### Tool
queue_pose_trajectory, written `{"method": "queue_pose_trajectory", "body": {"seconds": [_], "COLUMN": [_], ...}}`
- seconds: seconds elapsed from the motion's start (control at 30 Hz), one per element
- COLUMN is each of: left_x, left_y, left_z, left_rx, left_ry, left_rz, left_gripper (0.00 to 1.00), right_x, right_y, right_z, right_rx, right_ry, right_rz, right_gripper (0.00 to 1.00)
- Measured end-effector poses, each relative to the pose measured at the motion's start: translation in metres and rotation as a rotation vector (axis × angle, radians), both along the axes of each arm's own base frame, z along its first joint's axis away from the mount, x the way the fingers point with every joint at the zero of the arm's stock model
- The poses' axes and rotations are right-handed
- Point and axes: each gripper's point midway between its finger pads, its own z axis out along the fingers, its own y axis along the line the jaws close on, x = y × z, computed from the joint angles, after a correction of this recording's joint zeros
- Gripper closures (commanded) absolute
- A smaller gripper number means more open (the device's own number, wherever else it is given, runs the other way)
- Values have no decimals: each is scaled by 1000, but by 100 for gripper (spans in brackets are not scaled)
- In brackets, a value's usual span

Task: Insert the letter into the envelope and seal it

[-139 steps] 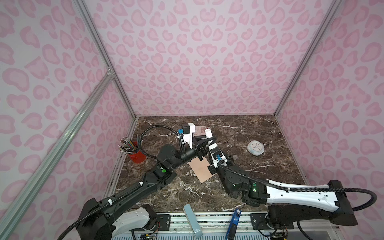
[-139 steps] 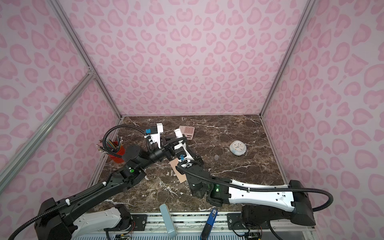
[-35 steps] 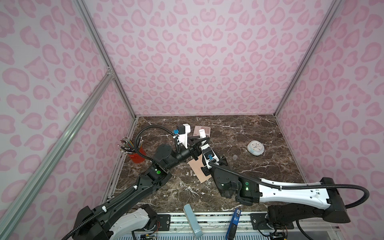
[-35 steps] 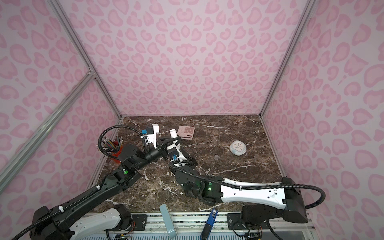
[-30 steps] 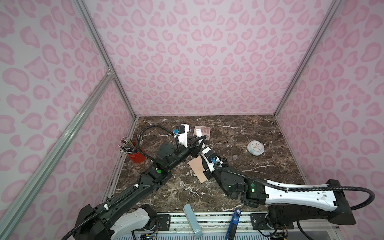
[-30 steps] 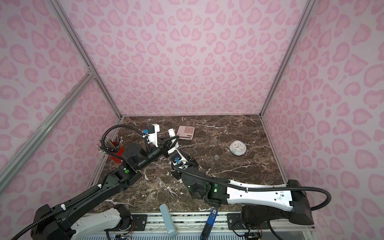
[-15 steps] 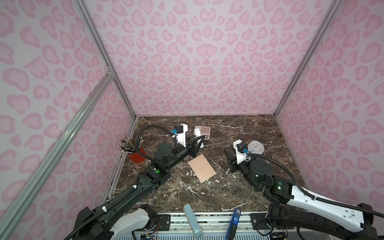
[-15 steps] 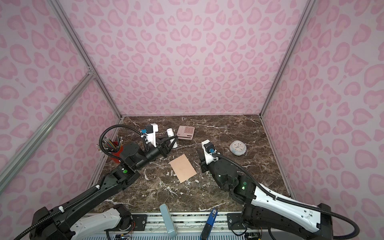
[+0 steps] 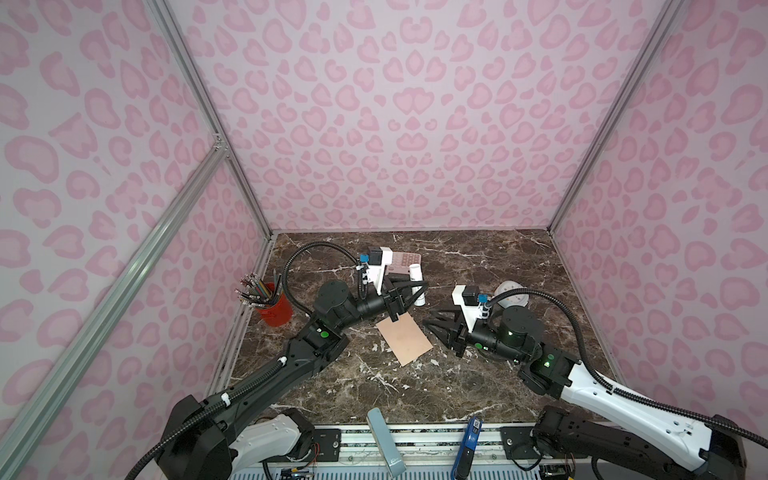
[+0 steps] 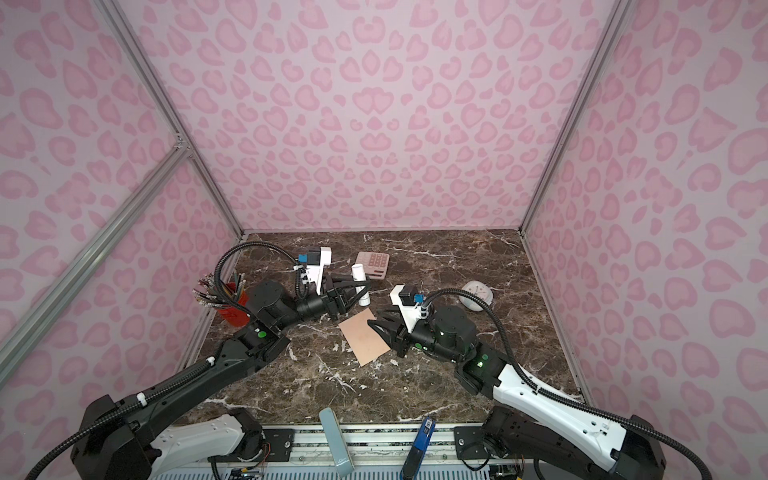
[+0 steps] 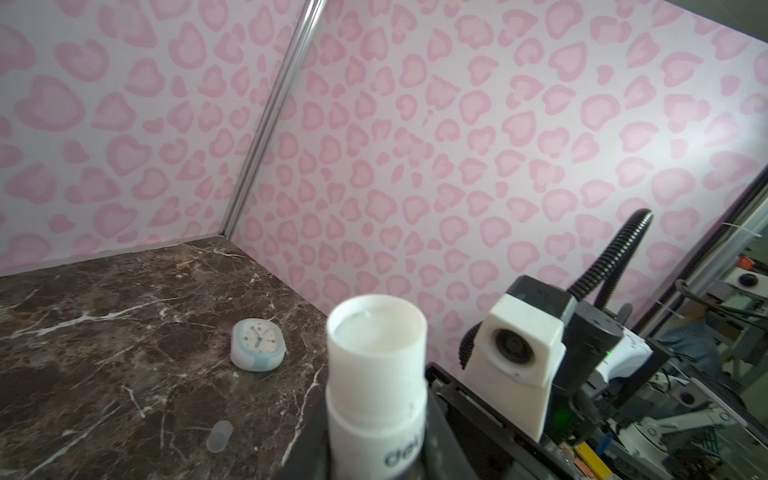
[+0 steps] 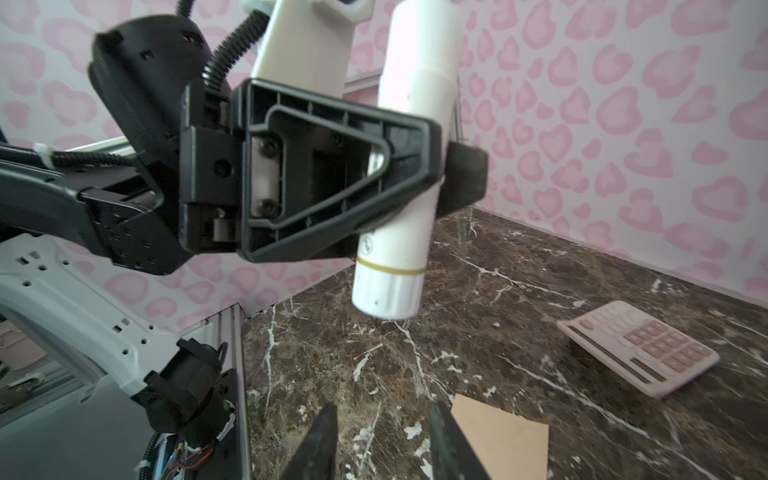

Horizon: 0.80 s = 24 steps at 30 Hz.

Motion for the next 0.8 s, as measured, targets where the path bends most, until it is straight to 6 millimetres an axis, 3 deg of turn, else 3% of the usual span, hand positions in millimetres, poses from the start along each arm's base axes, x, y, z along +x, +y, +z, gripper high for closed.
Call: {"method": "queue_pose_trajectory", "body": {"seconds": [0.33, 0.6, 0.8], "left_x": [-18, -23, -22], "left_y": [-8, -10, -11], "left_z": [2, 3, 6], "left_rx": [-17, -21, -32], "left_ry": [6, -1, -21], "left_rz": [-131, -163, -162], "left_gripper": [96, 96, 96], "right_x": [-6, -4, -2], "right_y": [9, 13, 14], "right_z": [33, 32, 35], "right_rx": [130, 140, 145], "right_ry": [-8, 15, 28], "right_rz": [118, 132, 124], "right_gripper": [59, 73, 78]}}
